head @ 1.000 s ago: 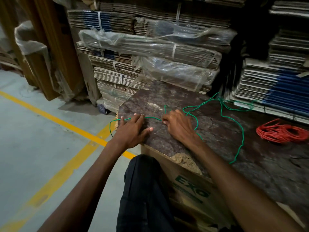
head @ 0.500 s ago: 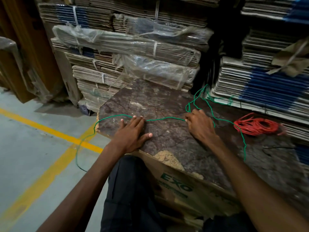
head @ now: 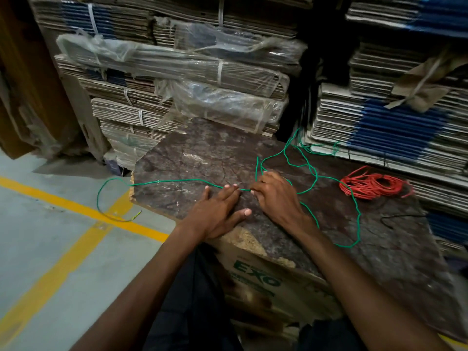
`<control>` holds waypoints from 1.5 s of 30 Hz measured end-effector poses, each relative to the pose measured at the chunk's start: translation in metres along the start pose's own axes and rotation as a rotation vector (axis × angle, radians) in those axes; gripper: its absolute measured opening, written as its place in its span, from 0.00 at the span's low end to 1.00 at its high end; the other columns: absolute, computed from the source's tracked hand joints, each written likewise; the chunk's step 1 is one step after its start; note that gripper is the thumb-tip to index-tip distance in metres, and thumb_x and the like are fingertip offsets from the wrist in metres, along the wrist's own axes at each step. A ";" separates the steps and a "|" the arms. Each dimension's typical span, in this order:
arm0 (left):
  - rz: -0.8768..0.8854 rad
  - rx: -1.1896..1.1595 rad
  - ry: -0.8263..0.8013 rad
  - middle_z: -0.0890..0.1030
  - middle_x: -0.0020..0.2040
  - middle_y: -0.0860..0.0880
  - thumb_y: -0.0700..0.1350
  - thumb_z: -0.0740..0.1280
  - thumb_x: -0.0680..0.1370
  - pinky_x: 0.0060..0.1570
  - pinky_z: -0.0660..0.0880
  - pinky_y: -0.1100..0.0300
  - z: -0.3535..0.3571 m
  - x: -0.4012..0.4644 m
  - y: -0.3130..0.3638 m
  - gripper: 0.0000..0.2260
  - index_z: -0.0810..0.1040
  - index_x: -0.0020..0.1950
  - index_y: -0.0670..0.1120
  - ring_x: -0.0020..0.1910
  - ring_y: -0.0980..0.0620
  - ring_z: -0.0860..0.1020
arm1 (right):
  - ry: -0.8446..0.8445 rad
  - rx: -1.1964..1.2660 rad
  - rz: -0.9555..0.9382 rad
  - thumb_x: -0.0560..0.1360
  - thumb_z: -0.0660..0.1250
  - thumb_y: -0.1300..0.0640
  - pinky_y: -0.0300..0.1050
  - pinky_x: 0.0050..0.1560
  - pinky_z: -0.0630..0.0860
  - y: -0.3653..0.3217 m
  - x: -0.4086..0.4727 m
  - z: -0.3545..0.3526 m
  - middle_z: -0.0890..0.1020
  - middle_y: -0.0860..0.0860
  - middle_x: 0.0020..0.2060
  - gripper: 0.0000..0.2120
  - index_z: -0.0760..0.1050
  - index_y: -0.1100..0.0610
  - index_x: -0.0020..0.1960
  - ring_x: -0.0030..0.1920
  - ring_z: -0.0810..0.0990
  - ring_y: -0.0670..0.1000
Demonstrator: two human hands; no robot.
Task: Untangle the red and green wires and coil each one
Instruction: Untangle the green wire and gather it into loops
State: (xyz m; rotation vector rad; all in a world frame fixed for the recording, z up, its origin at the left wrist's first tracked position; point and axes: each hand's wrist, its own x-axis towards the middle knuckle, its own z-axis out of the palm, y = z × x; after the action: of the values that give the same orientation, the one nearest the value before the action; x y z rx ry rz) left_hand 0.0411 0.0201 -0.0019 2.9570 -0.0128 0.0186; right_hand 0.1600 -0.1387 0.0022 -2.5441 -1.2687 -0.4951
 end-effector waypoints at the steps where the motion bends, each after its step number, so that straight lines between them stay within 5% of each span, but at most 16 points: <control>1: 0.001 -0.008 0.012 0.51 0.80 0.51 0.74 0.35 0.68 0.75 0.46 0.40 -0.002 -0.001 -0.003 0.47 0.53 0.79 0.47 0.79 0.54 0.49 | 0.014 0.009 0.027 0.72 0.69 0.53 0.51 0.45 0.78 0.000 -0.001 0.000 0.79 0.51 0.40 0.06 0.83 0.52 0.46 0.48 0.78 0.57; 5: -0.100 -0.012 0.073 0.51 0.80 0.52 0.78 0.30 0.64 0.73 0.41 0.39 -0.017 -0.010 -0.026 0.52 0.53 0.80 0.49 0.79 0.53 0.47 | 0.104 0.057 0.155 0.72 0.72 0.54 0.43 0.37 0.73 0.007 -0.002 -0.009 0.76 0.49 0.42 0.03 0.84 0.50 0.45 0.48 0.74 0.53; 12: -0.296 0.035 -0.005 0.52 0.80 0.49 0.67 0.48 0.78 0.73 0.44 0.36 -0.028 -0.015 -0.047 0.38 0.49 0.80 0.44 0.79 0.48 0.46 | 0.091 0.001 0.427 0.74 0.70 0.52 0.43 0.41 0.67 0.039 0.008 -0.019 0.73 0.51 0.47 0.06 0.84 0.47 0.49 0.52 0.71 0.55; 16: -0.274 0.013 -0.033 0.46 0.81 0.48 0.68 0.47 0.78 0.73 0.42 0.37 -0.016 -0.010 -0.034 0.39 0.45 0.80 0.43 0.79 0.50 0.43 | 0.138 -0.101 0.314 0.71 0.71 0.56 0.49 0.43 0.75 0.025 0.002 -0.016 0.76 0.52 0.45 0.15 0.81 0.48 0.57 0.48 0.73 0.57; 20: -0.224 0.016 -0.048 0.45 0.81 0.48 0.69 0.45 0.77 0.73 0.41 0.38 -0.010 0.002 -0.018 0.40 0.45 0.80 0.43 0.79 0.51 0.42 | 0.194 -0.084 0.125 0.69 0.69 0.59 0.47 0.41 0.73 0.003 -0.003 -0.020 0.76 0.51 0.53 0.25 0.75 0.48 0.66 0.52 0.73 0.56; 24: -0.161 0.003 -0.060 0.46 0.81 0.47 0.69 0.46 0.77 0.74 0.42 0.38 -0.007 0.017 -0.003 0.40 0.47 0.80 0.42 0.79 0.50 0.42 | 0.077 -0.121 0.052 0.69 0.72 0.52 0.51 0.48 0.75 -0.003 0.001 -0.020 0.74 0.49 0.62 0.21 0.77 0.48 0.62 0.58 0.72 0.56; 31: -0.034 0.003 -0.024 0.46 0.81 0.47 0.72 0.45 0.75 0.75 0.44 0.42 -0.016 0.009 -0.012 0.42 0.47 0.80 0.43 0.79 0.49 0.43 | -0.020 -0.101 0.065 0.72 0.71 0.46 0.51 0.48 0.73 0.013 0.008 -0.025 0.74 0.48 0.56 0.11 0.82 0.46 0.52 0.56 0.71 0.55; 35: -0.102 0.067 0.019 0.45 0.81 0.49 0.77 0.32 0.64 0.74 0.41 0.40 -0.025 -0.011 -0.036 0.52 0.47 0.80 0.45 0.79 0.50 0.42 | -0.010 -0.189 0.045 0.72 0.70 0.47 0.50 0.46 0.72 0.018 0.011 -0.027 0.73 0.49 0.55 0.08 0.83 0.49 0.46 0.56 0.70 0.55; 40: -0.320 0.087 0.035 0.45 0.81 0.49 0.74 0.40 0.73 0.73 0.42 0.37 -0.027 -0.045 -0.075 0.44 0.47 0.80 0.46 0.79 0.48 0.41 | 0.077 -0.202 0.173 0.71 0.71 0.52 0.54 0.49 0.75 0.020 0.019 -0.034 0.74 0.51 0.57 0.08 0.82 0.52 0.49 0.57 0.69 0.56; 45: -0.331 0.003 -0.008 0.49 0.80 0.45 0.72 0.42 0.75 0.73 0.46 0.37 -0.022 -0.052 -0.072 0.41 0.50 0.79 0.46 0.79 0.45 0.45 | 0.138 -0.051 -0.088 0.71 0.69 0.56 0.52 0.45 0.76 -0.030 0.033 -0.026 0.77 0.51 0.52 0.10 0.81 0.52 0.51 0.54 0.73 0.57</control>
State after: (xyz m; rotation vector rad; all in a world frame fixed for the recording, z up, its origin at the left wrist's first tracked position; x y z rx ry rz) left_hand -0.0100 0.0949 0.0063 2.9220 0.4741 -0.0385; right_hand 0.1494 -0.1068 0.0415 -2.4544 -1.3375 -0.7177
